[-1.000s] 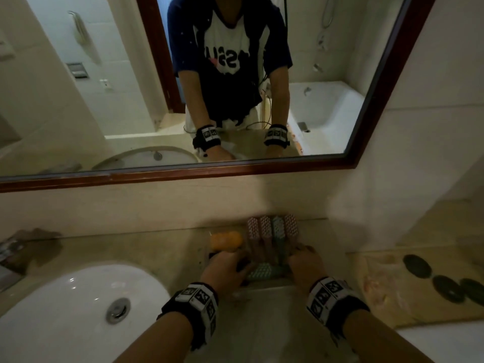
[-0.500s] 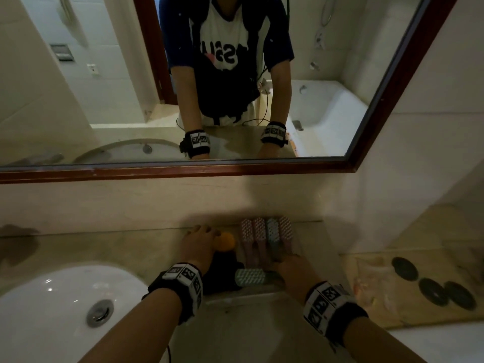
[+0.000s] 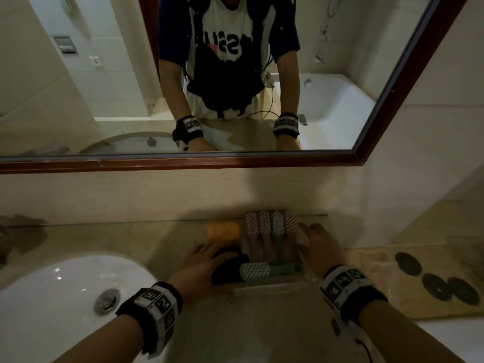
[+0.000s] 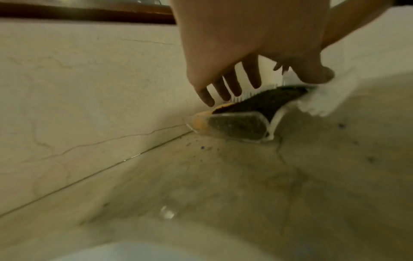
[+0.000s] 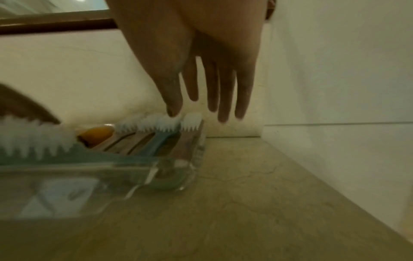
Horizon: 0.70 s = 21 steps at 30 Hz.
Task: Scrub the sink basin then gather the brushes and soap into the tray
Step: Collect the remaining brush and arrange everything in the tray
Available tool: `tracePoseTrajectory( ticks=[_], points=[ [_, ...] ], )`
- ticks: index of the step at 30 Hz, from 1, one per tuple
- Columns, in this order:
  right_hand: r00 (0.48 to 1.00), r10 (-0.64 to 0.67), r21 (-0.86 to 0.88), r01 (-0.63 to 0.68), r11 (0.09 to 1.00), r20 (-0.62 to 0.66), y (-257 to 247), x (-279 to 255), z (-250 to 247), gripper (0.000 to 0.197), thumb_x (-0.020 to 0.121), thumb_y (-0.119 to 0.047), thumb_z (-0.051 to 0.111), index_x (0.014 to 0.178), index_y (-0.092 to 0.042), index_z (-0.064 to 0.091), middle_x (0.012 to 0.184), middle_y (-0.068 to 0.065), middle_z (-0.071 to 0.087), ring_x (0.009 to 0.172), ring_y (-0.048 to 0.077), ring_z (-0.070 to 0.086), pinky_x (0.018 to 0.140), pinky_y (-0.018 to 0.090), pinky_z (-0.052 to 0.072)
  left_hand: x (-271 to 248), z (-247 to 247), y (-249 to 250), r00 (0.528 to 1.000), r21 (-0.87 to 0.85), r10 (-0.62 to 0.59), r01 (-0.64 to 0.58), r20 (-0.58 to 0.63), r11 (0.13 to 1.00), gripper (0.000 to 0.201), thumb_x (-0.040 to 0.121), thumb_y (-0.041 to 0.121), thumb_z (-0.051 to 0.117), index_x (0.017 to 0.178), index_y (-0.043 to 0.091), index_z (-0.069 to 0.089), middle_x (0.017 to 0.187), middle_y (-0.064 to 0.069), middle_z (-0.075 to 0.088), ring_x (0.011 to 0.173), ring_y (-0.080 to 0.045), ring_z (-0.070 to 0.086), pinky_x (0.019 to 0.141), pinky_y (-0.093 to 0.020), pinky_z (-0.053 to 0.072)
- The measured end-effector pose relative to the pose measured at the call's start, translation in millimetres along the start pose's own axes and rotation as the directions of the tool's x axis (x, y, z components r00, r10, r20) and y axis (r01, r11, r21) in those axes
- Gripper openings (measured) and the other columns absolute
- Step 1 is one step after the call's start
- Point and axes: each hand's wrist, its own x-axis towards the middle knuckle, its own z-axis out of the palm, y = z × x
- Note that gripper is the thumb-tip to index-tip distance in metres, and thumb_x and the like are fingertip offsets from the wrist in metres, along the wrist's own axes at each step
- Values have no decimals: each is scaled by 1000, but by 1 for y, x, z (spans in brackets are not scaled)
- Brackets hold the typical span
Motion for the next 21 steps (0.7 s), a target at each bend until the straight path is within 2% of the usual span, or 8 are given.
tracePoseTrajectory(
  ticks=[2, 4, 8, 12, 16, 19, 21],
  points=[
    [987, 103, 11, -105, 994, 121, 7, 4, 5, 59, 95, -22, 50, 148, -18, 24, 135, 14, 49, 119, 30, 54, 96, 34, 46, -7, 0, -2, 998, -4, -42, 42, 36, 999, 82, 66, 75, 52, 139, 40, 36, 150, 6, 35, 137, -19, 37, 115, -38, 23],
    [971, 152, 42, -162, 986, 186, 8, 7, 14, 69, 92, -23, 55, 150, -18, 18, 128, 15, 57, 114, 30, 58, 94, 34, 48, -7, -5, -2, 987, -48, -123, 128, 103, 991, 87, 63, 75, 52, 141, 41, 32, 154, 7, 25, 141, -18, 28, 118, -36, 15],
    [954, 194, 7, -201, 980, 230, 0, 6, 20, 83, 87, -25, 63, 150, -13, 9, 125, 17, 60, 113, 31, 60, 93, 35, 50, -5, -10, 5, 989, 28, -99, 96, 106, 995, 81, 71, 69, 57, 141, 38, 33, 153, 9, 25, 140, -18, 28, 117, -36, 22],
    [958, 175, -29, -173, 984, 228, -6, 5, 17, 76, 92, -21, 57, 149, -8, 9, 132, 17, 55, 119, 31, 56, 97, 34, 47, -4, -18, 2, 979, 3, -170, 171, 116, 985, 78, 73, 60, 64, 141, 36, 33, 153, 9, 24, 138, -19, 28, 116, -37, 26],
    [969, 158, -79, -146, 986, 191, -12, 2, 10, 69, 95, -14, 50, 149, -7, 9, 134, 18, 53, 121, 32, 55, 101, 36, 46, 2, -23, 6, 970, 23, -181, 179, 163, 984, 82, 71, 60, 67, 141, 34, 33, 151, 5, 25, 134, -22, 33, 110, -39, 36],
    [968, 166, -68, -155, 986, 187, -15, 1, 8, 59, 98, -13, 44, 149, -9, 14, 133, 19, 54, 119, 31, 56, 99, 35, 46, 6, -23, 12, 962, 39, -220, 217, 163, 975, 84, 70, 59, 69, 141, 32, 32, 150, 2, 25, 135, -24, 33, 112, -41, 34],
    [970, 169, -47, -164, 985, 172, -16, 2, 6, 50, 100, -14, 39, 147, -11, 21, 129, 18, 57, 114, 31, 59, 94, 34, 48, 6, -21, 11, 956, 62, -243, 236, 165, 970, 85, 71, 59, 68, 142, 32, 31, 151, 2, 23, 135, -26, 32, 113, -43, 32]
  ],
)
